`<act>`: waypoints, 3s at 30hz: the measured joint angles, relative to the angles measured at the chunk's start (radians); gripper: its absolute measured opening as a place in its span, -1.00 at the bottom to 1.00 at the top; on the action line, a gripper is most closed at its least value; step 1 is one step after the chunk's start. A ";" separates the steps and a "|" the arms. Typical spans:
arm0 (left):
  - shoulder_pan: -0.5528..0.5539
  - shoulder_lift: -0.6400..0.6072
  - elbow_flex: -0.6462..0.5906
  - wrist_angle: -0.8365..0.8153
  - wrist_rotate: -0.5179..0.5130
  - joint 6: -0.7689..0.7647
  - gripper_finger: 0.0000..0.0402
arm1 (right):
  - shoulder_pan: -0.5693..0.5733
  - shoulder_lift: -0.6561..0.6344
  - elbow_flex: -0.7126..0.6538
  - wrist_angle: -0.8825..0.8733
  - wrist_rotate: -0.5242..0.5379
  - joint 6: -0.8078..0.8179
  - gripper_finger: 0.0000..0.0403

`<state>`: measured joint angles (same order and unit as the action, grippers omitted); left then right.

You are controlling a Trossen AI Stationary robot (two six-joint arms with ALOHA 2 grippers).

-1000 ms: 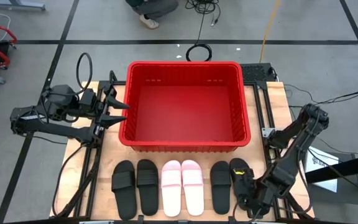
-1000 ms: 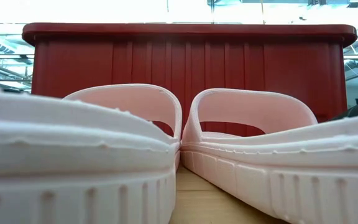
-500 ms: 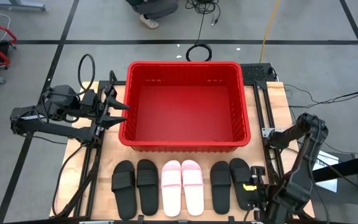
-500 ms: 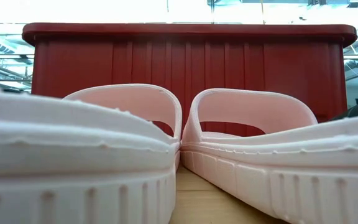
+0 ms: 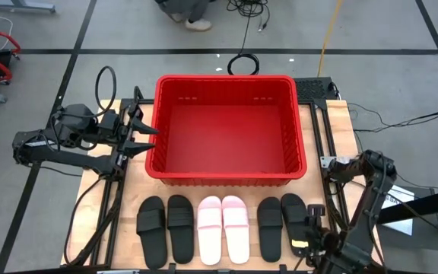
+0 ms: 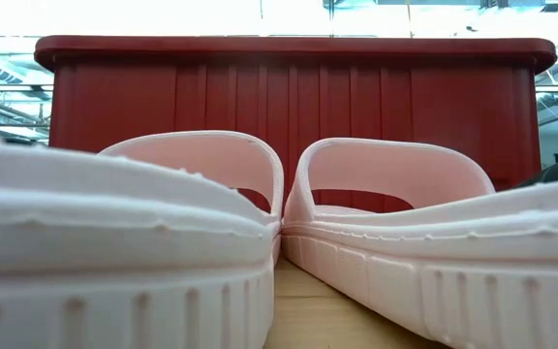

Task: Pick and place slides into bin
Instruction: Put the black slide into the bin

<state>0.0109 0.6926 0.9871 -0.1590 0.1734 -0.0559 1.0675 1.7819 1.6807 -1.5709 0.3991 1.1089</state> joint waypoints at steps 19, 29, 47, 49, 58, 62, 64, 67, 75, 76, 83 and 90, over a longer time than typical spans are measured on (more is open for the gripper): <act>0.000 0.000 0.000 -0.006 0.000 0.009 -0.07 | 0.035 0.106 -0.109 0.006 0.017 0.039 -0.26; 0.000 0.000 0.000 -0.040 -0.026 0.028 -0.07 | 0.035 0.106 -0.109 0.030 0.003 0.041 -0.24; 0.000 0.000 0.000 -0.041 -0.044 0.028 -0.07 | 0.033 0.106 -0.109 0.312 -0.008 -0.098 -0.25; 0.000 0.000 0.000 -0.041 -0.044 0.028 -0.07 | 0.031 0.105 -0.113 0.289 -0.007 -0.099 -0.25; 0.000 0.000 0.000 -0.041 -0.044 0.026 -0.07 | 0.022 0.105 -0.323 0.306 -0.132 -0.056 -0.25; 0.000 0.000 0.000 -0.040 -0.044 0.025 -0.07 | 0.004 0.106 -0.369 0.325 -0.168 -0.040 -0.26; 0.000 0.000 0.000 -0.040 -0.044 0.025 -0.07 | 0.004 0.105 -0.369 0.355 -0.167 -0.059 -0.27; 0.000 0.000 0.000 -0.040 -0.045 0.025 -0.07 | 0.006 0.089 -0.369 0.422 -0.168 -0.112 -0.28; 0.000 0.000 0.000 -0.040 -0.045 0.032 -0.07 | 0.005 0.005 -0.368 0.428 -0.124 -0.079 -0.29; 0.000 0.000 0.000 -0.041 -0.045 0.032 -0.07 | 0.005 -0.006 -0.368 0.422 -0.105 -0.075 -0.29; 0.000 0.001 0.000 -0.049 -0.045 0.033 -0.07 | 0.004 -0.026 -0.378 0.326 -0.055 -0.077 -0.29; 0.000 0.001 0.000 -0.049 -0.045 0.035 -0.07 | -0.007 -0.026 -0.468 0.375 -0.058 -0.079 -0.29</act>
<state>0.0109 0.6935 0.9871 -0.2081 0.1285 -0.0208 1.0601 1.7557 1.2123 -1.1955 0.3409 1.0298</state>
